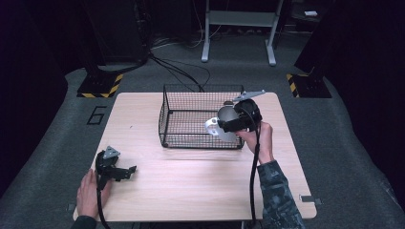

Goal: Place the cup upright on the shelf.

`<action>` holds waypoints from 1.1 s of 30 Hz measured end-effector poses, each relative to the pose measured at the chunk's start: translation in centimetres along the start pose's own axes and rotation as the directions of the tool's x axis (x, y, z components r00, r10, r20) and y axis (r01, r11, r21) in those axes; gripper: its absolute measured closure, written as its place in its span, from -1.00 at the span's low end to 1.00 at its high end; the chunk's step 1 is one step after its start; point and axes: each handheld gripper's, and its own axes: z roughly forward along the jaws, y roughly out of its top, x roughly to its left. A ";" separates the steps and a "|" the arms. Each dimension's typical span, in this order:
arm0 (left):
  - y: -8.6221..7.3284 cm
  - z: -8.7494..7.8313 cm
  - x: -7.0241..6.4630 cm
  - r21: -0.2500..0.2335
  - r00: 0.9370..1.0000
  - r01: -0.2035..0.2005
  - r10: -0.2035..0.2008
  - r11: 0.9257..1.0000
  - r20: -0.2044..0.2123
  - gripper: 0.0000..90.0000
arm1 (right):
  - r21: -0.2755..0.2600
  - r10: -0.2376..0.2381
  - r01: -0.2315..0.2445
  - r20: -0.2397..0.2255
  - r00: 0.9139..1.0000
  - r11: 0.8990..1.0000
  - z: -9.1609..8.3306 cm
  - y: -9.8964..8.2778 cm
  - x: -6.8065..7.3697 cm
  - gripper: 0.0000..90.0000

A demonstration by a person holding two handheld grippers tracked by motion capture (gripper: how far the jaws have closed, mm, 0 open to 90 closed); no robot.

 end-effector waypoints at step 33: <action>0.0 0.0 0.0 0.000 1.000 0.000 0.000 1.000 0.000 -1.00 | 0.047 0.027 -0.027 -0.003 1.000 0.999 4.1 3.2 -1.5 -0.87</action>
